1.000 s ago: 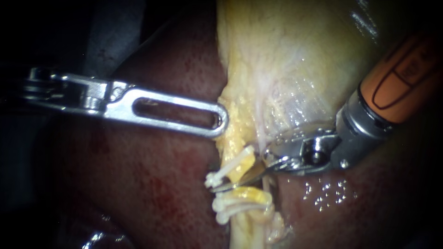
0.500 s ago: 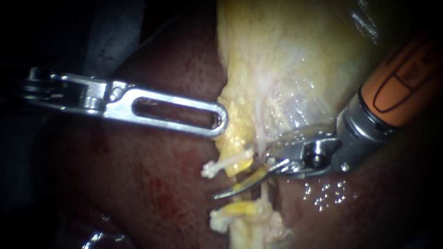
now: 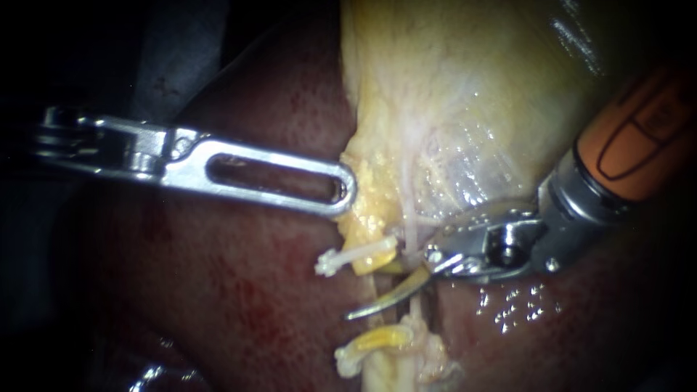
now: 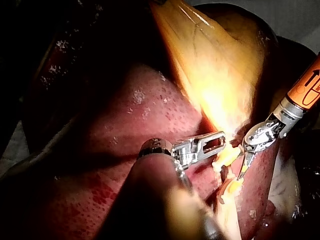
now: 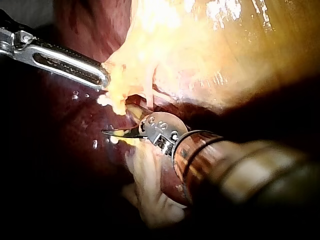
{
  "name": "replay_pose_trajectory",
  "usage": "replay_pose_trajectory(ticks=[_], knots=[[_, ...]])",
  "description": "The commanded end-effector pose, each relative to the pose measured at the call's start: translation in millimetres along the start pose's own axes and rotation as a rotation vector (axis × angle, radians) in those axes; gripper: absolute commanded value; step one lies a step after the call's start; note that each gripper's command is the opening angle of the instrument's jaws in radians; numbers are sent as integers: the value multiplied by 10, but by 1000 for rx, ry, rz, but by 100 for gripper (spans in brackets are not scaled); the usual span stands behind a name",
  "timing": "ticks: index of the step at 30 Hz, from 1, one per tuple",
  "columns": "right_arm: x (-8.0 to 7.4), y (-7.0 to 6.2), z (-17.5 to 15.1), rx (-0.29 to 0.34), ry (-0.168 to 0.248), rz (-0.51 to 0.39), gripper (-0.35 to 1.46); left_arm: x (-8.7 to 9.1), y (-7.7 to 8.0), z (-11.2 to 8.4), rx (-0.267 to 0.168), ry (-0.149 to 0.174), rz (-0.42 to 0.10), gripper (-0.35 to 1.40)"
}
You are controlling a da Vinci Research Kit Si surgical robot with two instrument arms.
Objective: Go back from the cut left tube
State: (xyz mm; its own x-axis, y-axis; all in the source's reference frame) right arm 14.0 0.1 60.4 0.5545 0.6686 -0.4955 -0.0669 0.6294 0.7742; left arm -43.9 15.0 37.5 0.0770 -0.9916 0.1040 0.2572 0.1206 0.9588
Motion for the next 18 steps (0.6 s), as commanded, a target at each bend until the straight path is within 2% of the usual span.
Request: replay_pose_trajectory(ticks=[1, 12, 18], knots=[[-1, 0, -3, 2, -1, -4, 110, 0, 1, 0, 1, 1, 0, -35], [-14, -7, -32, 19, -7, -16, 116, 0, 4, 0, -1, -2, 1, -35], [-16, -13, -62, 25, -6, -33, 120, -1, 5, 0, -1, -1, 1, -35]])
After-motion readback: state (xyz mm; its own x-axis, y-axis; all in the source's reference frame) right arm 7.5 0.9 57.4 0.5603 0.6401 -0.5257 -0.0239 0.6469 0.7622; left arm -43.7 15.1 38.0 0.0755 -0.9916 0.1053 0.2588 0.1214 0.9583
